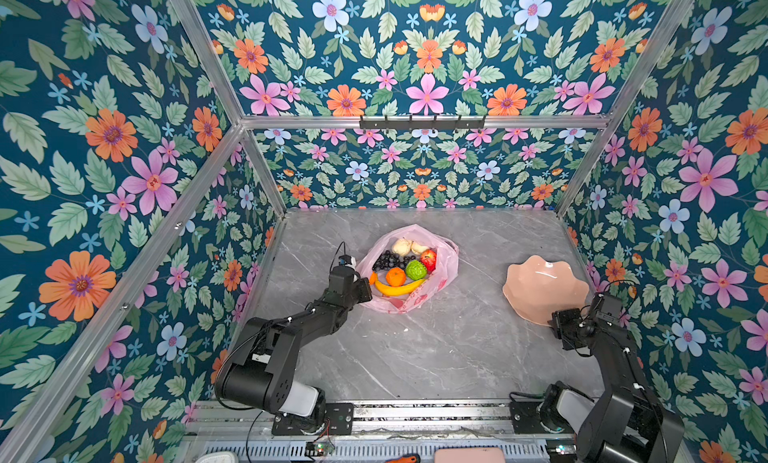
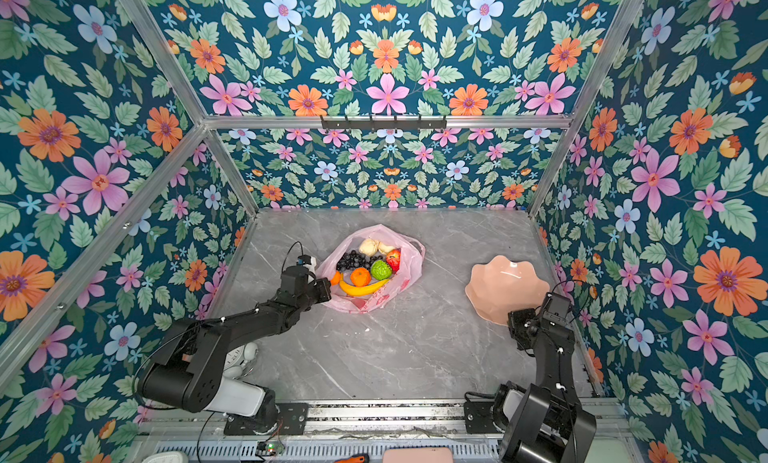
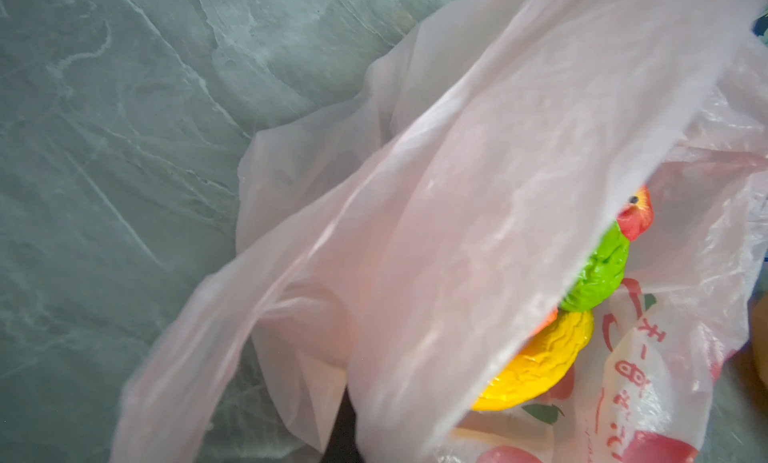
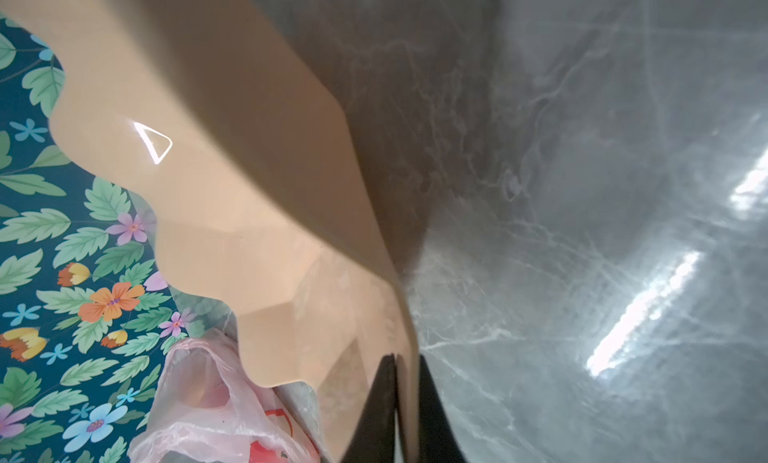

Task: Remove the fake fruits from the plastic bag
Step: 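Grasp the rim of the peach wavy bowl with the right gripper, then drag the peach bowl with the right gripper to beside the bag, nearer the robot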

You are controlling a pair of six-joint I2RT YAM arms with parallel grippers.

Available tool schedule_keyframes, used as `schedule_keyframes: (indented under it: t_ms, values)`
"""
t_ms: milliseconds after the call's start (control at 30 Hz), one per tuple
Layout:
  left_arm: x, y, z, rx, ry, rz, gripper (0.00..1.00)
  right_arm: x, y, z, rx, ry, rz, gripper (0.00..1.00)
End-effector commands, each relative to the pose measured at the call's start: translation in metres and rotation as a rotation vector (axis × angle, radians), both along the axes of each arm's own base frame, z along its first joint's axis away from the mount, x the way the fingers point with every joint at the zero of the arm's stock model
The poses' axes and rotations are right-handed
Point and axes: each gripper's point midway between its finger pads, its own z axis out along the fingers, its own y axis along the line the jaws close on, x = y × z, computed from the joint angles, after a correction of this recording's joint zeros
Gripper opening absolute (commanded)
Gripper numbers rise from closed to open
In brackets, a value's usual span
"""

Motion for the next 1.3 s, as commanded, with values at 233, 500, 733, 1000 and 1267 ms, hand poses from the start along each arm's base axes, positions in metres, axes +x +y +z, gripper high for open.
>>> schedule_keyframes:
  t_ms: [233, 500, 733, 1000, 1267]
  values:
    - [0.003, 0.000, 0.004, 0.010, -0.020, -0.005, 0.00, -0.029, 0.053, 0.014, 0.021, 0.045, 0.299, 0.01]
    - [0.003, 0.003, 0.004, 0.028, -0.024, 0.006, 0.00, -0.048, 0.100, 0.016, 0.085, 0.022, 0.486, 0.00]
    - [0.004, 0.003, 0.003, 0.030, -0.024, 0.005, 0.00, -0.076, 0.133, 0.011, 0.113, 0.061, 0.646, 0.00]
    - [0.006, 0.004, 0.002, 0.037, -0.024, 0.010, 0.00, -0.103, 0.148, 0.007, 0.174, 0.049, 0.680, 0.00]
    - [0.007, 0.005, 0.001, 0.041, -0.026, 0.014, 0.00, -0.124, 0.155, 0.000, 0.223, 0.084, 0.716, 0.00]
